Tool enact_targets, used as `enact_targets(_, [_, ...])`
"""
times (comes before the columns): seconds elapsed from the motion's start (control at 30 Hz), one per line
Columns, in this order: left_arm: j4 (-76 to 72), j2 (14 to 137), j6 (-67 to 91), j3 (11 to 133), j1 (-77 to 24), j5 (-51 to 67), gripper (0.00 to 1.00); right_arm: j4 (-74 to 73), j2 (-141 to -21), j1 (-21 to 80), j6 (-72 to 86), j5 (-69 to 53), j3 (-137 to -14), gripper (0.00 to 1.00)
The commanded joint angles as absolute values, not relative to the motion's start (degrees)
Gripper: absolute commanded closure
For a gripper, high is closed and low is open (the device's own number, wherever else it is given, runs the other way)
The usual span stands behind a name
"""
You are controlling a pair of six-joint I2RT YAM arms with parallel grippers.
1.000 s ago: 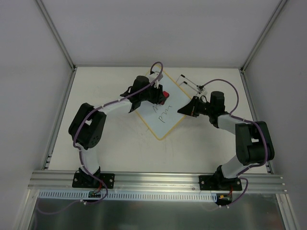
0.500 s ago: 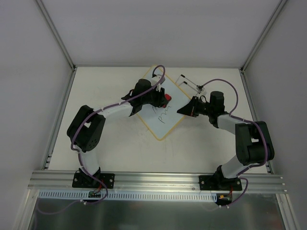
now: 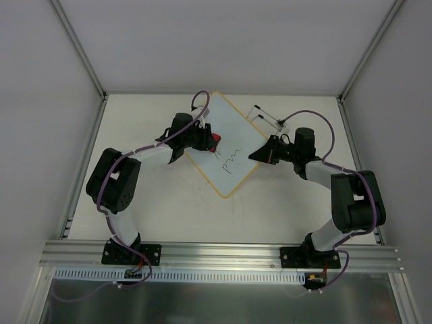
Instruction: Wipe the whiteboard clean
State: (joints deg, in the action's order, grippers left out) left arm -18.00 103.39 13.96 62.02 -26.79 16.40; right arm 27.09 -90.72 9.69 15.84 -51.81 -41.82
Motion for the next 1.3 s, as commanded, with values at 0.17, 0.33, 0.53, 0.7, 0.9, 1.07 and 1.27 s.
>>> enact_targets(0.17, [-19.77, 104.24, 16.69, 57.04, -26.1, 19.86, 1.0, 30.67, -88.77, 11.78, 11.16, -59.32, -45.88, 1.0])
enact_targets(0.33, [-20.65, 103.45, 16.09, 56.6, -28.29, 21.44, 1.0, 30.59, -90.35, 11.78, 11.51, -61.26, -48.16, 1.0])
enact_targets(0.53, [-21.36, 104.41, 16.0, 55.37, -31.63, 23.02, 1.0, 30.59, -91.84, 11.69, 12.04, -62.23, -50.8, 1.0])
enact_targets(0.7, [-21.62, 105.56, 16.17, 55.81, -35.33, 23.82, 1.0, 30.59, -92.37, 11.78, 12.3, -62.31, -51.5, 1.0])
enact_targets(0.9, [-21.88, 103.98, 16.7, 55.46, -35.07, 19.34, 1.0, 30.59, -92.29, 11.78, 12.31, -62.23, -50.89, 1.0])
enact_targets(1.07, [-23.99, 102.57, 18.54, 53.44, -32.61, 17.58, 1.0, 30.59, -92.11, 11.51, 12.3, -62.14, -50.45, 1.0])
enact_targets(1.27, [-27.07, 101.16, 21.71, 49.14, -26.21, 16.0, 1.0, 30.59, -91.85, 11.07, 12.22, -62.23, -50.1, 1.0])
